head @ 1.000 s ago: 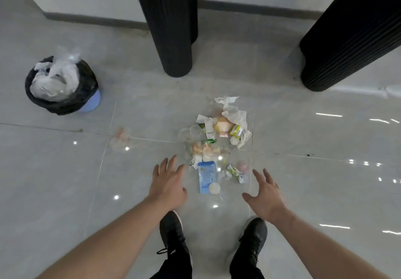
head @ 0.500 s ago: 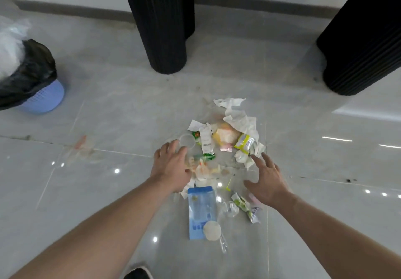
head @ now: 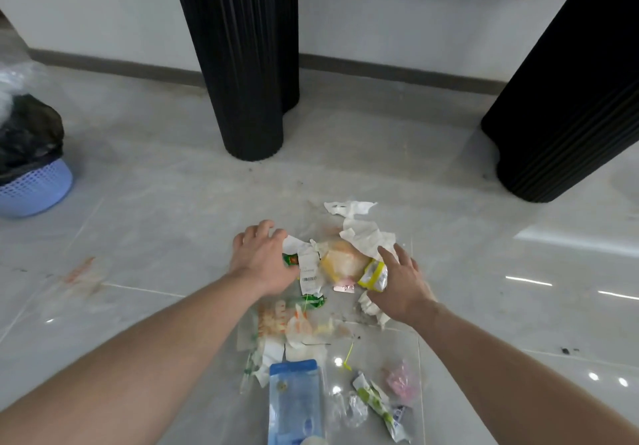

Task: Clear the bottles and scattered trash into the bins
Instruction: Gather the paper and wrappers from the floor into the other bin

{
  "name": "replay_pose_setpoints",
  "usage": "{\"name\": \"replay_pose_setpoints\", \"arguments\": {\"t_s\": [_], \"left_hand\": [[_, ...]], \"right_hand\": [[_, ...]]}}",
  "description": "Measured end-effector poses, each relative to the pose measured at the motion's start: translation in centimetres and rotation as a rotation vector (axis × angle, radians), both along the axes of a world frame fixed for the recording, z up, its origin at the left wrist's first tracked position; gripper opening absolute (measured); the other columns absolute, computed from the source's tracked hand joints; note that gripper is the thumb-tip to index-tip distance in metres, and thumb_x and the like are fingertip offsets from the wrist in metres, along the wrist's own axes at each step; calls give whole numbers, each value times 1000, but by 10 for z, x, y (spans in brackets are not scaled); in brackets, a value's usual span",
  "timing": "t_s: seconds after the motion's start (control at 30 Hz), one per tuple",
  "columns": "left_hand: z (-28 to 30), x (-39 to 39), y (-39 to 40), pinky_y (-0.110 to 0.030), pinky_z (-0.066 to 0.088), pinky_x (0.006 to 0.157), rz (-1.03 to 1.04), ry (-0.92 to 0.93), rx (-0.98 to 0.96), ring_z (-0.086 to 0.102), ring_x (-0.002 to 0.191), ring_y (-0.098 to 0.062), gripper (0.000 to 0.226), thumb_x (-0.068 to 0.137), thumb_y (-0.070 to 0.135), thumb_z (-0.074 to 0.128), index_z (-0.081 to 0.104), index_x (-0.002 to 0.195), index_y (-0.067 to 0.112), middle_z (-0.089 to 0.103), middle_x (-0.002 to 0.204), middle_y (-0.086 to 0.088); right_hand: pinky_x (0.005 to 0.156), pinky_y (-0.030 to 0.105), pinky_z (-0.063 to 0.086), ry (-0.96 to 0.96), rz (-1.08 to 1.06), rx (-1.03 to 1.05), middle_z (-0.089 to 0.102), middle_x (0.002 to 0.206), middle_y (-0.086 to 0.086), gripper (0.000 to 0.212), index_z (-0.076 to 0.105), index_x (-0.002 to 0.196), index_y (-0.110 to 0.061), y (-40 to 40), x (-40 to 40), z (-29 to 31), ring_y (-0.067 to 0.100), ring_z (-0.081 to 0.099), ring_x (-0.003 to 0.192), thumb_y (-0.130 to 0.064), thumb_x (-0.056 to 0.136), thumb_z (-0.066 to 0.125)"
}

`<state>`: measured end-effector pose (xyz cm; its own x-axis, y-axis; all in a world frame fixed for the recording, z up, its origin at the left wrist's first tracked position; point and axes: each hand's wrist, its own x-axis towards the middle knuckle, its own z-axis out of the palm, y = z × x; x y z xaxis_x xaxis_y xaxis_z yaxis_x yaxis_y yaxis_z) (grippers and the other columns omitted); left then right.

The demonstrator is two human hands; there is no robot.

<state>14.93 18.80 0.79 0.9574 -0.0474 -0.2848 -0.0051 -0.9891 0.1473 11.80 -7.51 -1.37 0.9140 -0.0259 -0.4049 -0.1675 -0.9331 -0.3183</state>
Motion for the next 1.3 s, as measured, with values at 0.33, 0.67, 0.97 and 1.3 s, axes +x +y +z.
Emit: {"name": "replay_pose_setpoints", "arguments": {"t_s": [0.33, 0.67, 0.97, 1.3], "left_hand": [[-5, -7, -16, -42, 22, 118, -83, 26, -5, 30, 141, -23, 71, 82, 53, 58, 42, 147, 28, 31, 152, 2], [-13, -9, -41, -40, 20, 119, -137, 19, -22, 30, 141, -21, 70, 83, 49, 59, 41, 147, 29, 29, 154, 4], [-34, 10, -84, -42, 26, 114, -239, 29, 3, 39, 134, -24, 74, 83, 59, 62, 41, 145, 25, 39, 145, 3], [-58, 20, -110, -42, 36, 102, -158, 70, 95, 46, 121, -26, 62, 84, 46, 65, 46, 139, 24, 54, 130, -3]], "right_hand": [[120, 44, 29, 91, 112, -74, 4, 167, 0, 111, 8, 160, -27, -9, 27, -38, 30, 11, 153, -38, 77, 80], [84, 34, 49, 67, 90, -50, 50, 114, -6, 49, 54, 118, -29, -41, 4, -46, 24, 56, 109, -34, 73, 72], [67, 30, 45, -34, -47, 52, 55, 102, -11, 34, 59, 101, -32, -79, -19, -34, 20, 62, 87, -31, 69, 72], [56, 17, 36, -6, -55, 109, 52, 99, -12, 42, 54, 105, -35, -90, -20, -29, 14, 58, 83, -32, 67, 72]]}}
